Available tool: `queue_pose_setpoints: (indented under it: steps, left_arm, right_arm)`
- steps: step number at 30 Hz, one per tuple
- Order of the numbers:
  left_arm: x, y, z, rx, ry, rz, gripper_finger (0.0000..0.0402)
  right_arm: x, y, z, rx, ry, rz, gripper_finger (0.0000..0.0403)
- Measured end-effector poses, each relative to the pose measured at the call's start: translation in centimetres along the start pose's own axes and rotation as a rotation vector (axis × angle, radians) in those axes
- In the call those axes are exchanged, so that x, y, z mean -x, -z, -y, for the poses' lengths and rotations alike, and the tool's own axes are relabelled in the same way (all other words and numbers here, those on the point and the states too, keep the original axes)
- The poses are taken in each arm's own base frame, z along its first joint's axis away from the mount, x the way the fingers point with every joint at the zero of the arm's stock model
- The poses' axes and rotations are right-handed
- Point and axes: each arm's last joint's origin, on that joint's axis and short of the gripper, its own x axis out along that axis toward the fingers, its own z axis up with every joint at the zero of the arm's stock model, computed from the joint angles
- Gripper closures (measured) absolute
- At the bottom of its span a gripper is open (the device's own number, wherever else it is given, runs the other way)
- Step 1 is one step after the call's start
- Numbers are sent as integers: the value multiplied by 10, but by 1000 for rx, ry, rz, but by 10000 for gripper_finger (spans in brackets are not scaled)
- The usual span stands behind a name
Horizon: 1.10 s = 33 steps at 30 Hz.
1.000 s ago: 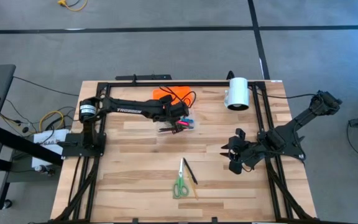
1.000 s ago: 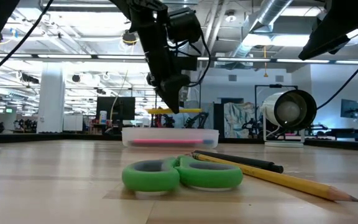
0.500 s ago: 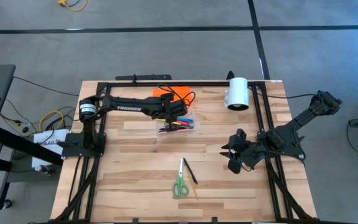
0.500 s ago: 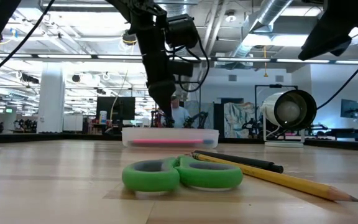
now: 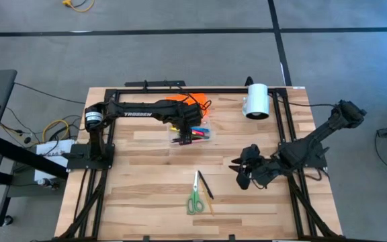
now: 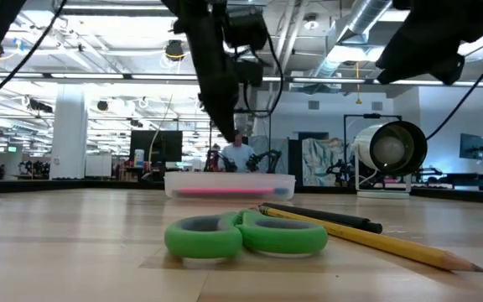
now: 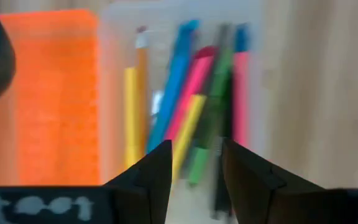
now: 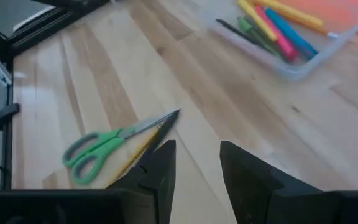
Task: Pick & place school supplies into a supply box
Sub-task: Put the black pen into the supply box
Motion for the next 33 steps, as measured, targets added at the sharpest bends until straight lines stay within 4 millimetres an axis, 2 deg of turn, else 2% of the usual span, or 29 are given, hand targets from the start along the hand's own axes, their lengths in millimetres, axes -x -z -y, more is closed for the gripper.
queue_pose_setpoints:
  steps: [6,11,19,26,33]
  left_arm:
    - [30,-3,23,-55,50,85,276]
    - [62,-1,38,-94,70,171,276]
    - [101,20,50,-120,156,346,276]
    - [112,63,54,-21,193,469,277]
    - [107,121,63,149,196,548,277]
  right_arm:
    - [-26,9,-15,-21,-62,-45,285]
    - [-45,14,-19,-39,-102,-107,285]
    - [-70,8,-21,-42,-195,-132,285]
    - [-78,-3,-20,-32,-253,-84,285]
    - [-81,-9,-16,-15,-248,-56,285]
